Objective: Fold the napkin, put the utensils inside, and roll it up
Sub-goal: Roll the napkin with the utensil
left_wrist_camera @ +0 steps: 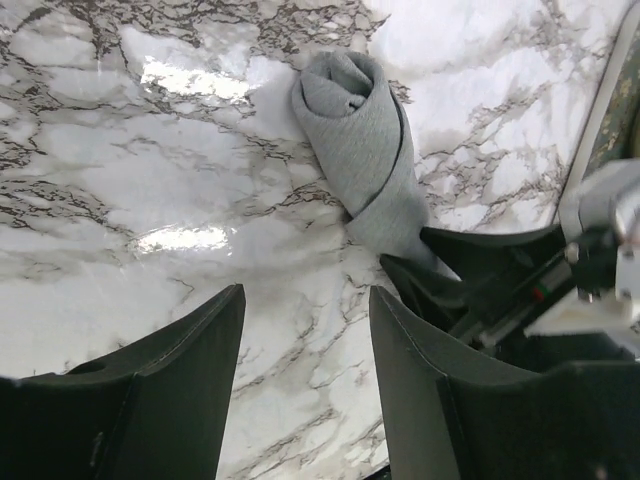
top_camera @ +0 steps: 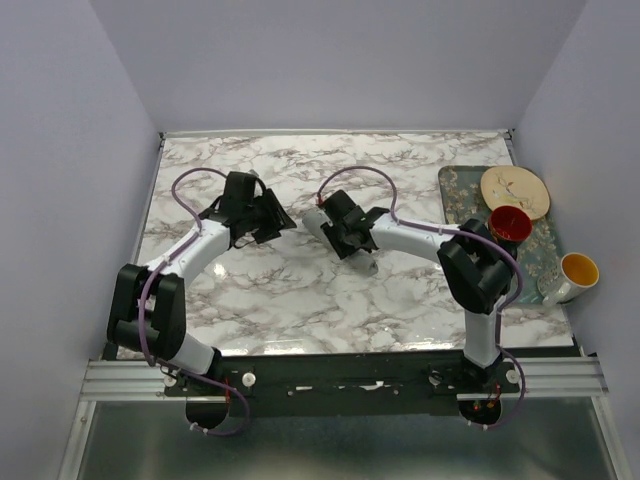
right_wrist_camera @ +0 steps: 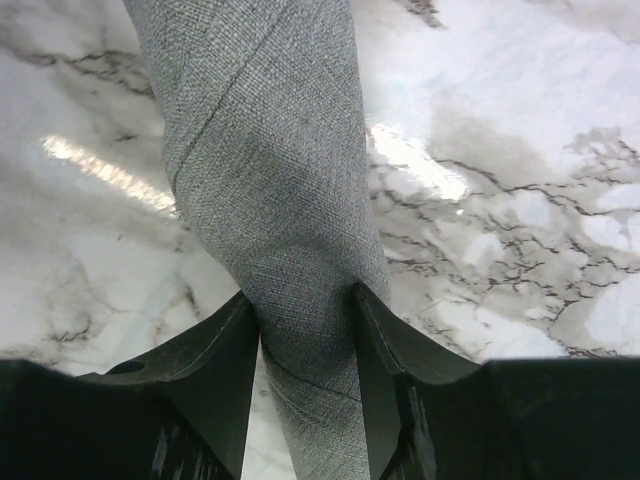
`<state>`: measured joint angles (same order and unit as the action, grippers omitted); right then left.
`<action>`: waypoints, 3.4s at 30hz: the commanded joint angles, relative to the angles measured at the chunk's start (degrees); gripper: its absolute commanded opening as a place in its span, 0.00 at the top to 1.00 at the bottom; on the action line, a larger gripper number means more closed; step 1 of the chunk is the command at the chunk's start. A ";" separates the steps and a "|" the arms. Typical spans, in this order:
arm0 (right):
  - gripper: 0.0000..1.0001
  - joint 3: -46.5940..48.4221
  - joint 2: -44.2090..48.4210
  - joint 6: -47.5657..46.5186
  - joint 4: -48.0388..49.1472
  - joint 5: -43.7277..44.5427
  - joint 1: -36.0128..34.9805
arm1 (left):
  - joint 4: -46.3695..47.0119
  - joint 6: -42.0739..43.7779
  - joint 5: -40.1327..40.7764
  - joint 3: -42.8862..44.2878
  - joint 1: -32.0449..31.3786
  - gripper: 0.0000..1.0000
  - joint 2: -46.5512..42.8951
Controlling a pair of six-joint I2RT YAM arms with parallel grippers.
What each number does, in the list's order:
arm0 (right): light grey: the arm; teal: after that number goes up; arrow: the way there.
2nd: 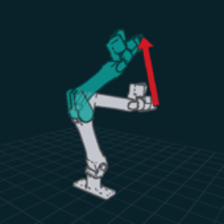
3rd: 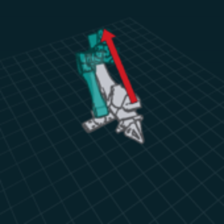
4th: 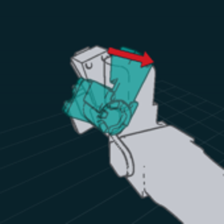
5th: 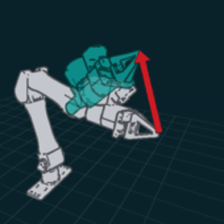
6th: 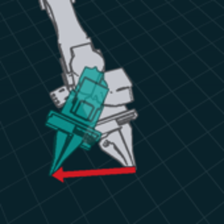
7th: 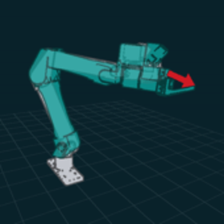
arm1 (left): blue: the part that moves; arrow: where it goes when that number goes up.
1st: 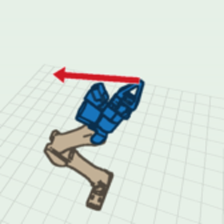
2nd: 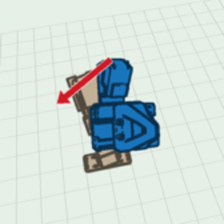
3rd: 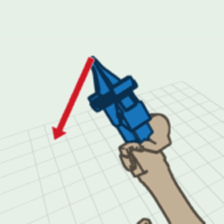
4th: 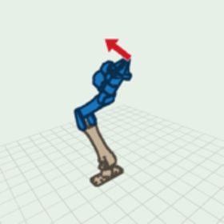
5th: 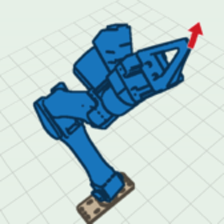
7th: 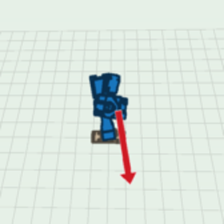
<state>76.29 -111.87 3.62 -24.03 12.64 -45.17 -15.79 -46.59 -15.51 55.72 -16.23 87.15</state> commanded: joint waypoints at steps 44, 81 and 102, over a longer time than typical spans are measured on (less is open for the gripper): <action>0.36 4.48 -2.03 7.11 -1.63 -31.28 32.16 | 1.99 0.09 -9.72 -0.88 0.15 0.38 -7.17; 0.34 -6.94 46.71 11.23 -11.74 -24.25 20.65 | 19.20 6.77 -6.92 -6.68 -10.91 0.26 -25.97; 0.00 -4.66 72.58 4.12 -10.25 -7.90 20.65 | 19.92 10.55 3.47 5.45 -13.04 0.01 -35.65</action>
<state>72.64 -40.75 10.70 -35.48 3.16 -24.69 4.60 -37.30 -14.92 60.03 -29.12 52.10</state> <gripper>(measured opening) 0.998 0.985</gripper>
